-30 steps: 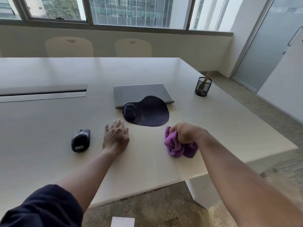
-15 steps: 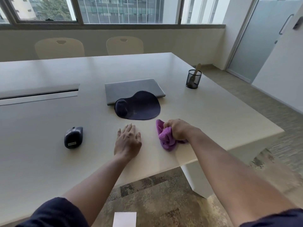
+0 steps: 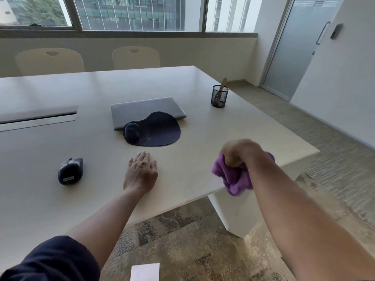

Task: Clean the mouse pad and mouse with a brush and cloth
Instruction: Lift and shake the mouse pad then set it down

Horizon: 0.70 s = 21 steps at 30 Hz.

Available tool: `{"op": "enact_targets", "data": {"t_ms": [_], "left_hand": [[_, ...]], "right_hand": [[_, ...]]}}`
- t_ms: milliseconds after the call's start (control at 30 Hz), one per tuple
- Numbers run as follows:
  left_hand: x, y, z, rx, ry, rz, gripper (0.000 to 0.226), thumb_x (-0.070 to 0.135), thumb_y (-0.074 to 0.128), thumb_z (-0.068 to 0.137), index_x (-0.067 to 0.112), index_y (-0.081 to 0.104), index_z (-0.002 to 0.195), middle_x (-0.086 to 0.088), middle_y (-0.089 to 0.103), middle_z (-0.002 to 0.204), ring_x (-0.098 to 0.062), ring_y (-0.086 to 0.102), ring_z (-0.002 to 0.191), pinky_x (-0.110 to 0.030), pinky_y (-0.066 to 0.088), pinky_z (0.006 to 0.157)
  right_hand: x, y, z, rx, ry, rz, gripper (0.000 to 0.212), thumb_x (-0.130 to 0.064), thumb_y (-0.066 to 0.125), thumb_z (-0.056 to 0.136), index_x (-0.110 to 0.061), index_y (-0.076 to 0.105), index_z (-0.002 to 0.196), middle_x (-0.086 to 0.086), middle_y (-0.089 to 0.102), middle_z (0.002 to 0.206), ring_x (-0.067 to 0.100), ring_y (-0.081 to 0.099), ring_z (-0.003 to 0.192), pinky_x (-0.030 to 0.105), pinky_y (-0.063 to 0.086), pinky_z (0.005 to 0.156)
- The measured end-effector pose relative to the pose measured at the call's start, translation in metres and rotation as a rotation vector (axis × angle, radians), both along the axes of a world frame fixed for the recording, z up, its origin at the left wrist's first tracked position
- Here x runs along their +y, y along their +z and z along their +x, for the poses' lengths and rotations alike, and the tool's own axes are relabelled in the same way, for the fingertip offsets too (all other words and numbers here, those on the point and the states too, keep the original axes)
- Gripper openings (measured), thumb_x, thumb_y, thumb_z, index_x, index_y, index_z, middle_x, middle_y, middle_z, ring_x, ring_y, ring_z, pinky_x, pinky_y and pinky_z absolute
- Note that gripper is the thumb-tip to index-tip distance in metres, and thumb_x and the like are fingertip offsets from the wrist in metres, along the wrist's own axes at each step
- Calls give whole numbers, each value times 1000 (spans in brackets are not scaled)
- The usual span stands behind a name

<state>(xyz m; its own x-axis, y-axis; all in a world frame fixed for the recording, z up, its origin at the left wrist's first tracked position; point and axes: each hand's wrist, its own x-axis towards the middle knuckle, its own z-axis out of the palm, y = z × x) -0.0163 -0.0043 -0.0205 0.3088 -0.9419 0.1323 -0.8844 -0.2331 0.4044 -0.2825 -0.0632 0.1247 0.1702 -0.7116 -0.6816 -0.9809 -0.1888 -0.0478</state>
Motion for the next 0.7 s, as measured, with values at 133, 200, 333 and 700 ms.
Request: {"op": "enact_targets", "data": {"t_ms": [133,200,333,700], "left_hand": [[-1,-4,2,-5,-3,-15,57,37,28,103,8,29,152,-7,25,160,-17,17,149,-32,5,123],[-3,-6,3,-12,2,-25,58,38,28,102,8,31,152,-7,26,160,-18,18,149,-31,5,122],[-6,-7,4,-39,-5,-26,57,38,29,101,8,35,150,-9,30,158,-20,22,148,-33,8,123],[-3,-4,3,-18,-10,-28,57,38,28,102,9,31,151,-8,29,159,-18,20,149,-34,7,123]], "right_hand": [[-13,16,28,-270,-46,-395,22,-12,48,73,-17,65,85,-3,66,76,16,60,65,19,43,53],[-14,5,49,-522,-118,-547,24,-12,51,72,-25,64,88,-4,70,86,19,67,75,24,47,59],[-6,-52,94,-452,93,-455,58,-20,56,81,-35,47,136,8,43,129,28,52,117,42,49,99],[-7,-120,-2,-283,-327,-809,34,-35,45,96,-20,46,127,17,39,129,40,42,120,46,45,94]]}}
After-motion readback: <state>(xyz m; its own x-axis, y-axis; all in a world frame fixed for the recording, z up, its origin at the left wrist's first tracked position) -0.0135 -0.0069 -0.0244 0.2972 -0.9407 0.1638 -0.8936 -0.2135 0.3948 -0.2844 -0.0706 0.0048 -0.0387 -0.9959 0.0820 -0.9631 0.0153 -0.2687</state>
